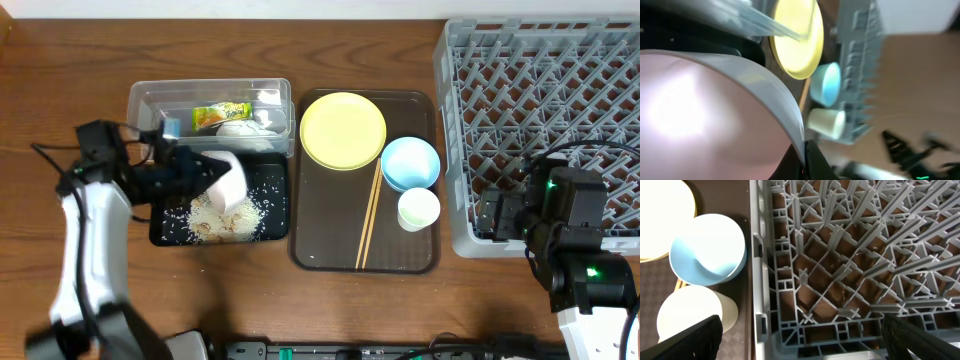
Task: Sort waste into correct bins and load items into the dishwasher rack
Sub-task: 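Carry the empty bowl back and set it on the brown tray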
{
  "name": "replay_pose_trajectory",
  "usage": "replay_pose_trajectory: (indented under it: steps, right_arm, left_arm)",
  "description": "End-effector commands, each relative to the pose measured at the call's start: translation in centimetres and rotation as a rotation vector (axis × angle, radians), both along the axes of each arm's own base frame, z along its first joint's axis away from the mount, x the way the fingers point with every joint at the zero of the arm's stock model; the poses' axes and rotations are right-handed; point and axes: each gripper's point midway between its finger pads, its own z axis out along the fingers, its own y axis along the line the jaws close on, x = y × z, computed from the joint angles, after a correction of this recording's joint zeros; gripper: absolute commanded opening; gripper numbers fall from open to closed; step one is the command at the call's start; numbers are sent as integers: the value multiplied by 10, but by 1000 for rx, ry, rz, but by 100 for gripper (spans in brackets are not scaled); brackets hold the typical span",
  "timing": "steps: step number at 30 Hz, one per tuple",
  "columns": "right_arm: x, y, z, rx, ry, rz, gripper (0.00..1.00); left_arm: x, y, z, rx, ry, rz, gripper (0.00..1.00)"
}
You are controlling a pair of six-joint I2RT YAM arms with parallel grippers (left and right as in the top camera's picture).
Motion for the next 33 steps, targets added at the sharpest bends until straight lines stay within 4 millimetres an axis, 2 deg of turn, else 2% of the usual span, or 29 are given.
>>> replay_pose_trajectory:
  steps: [1,6,12,15,19,24,27,29,31,33]
  right_arm:
    - [2,5,9,9,-24,12,99]
    - [2,5,9,9,-24,12,99]
    - [2,5,10,9,-24,12,99]
    - [2,5,10,9,-25,12,99]
    - [2,5,10,9,-24,12,99]
    - [2,5,10,9,-25,12,99]
    - [2,5,10,9,-24,12,99]
    - [2,5,10,9,-24,12,99]
    - [2,5,10,9,-24,12,99]
    - [2,5,10,9,-24,12,99]
  left_arm:
    - [-1,-3,4,308,-84,-30,6]
    - [-6,-56,3,491,-190,-194,6]
    - [-10,-129,-17,588,-291,-397,6]
    - [-19,-166,-36,580,-301,-507,6]
    - [-34,-197,-71,592,-254,-622,6]
    - [-50,-211,-105,615,-185,-707,6]
    - [-51,-217,-110,614,-189,-722,7]
    - [-49,-221,-109,608,-206,-720,15]
    - [-46,-224,-106,597,-224,-716,17]
    - [-44,-226,-99,591,-234,-713,31]
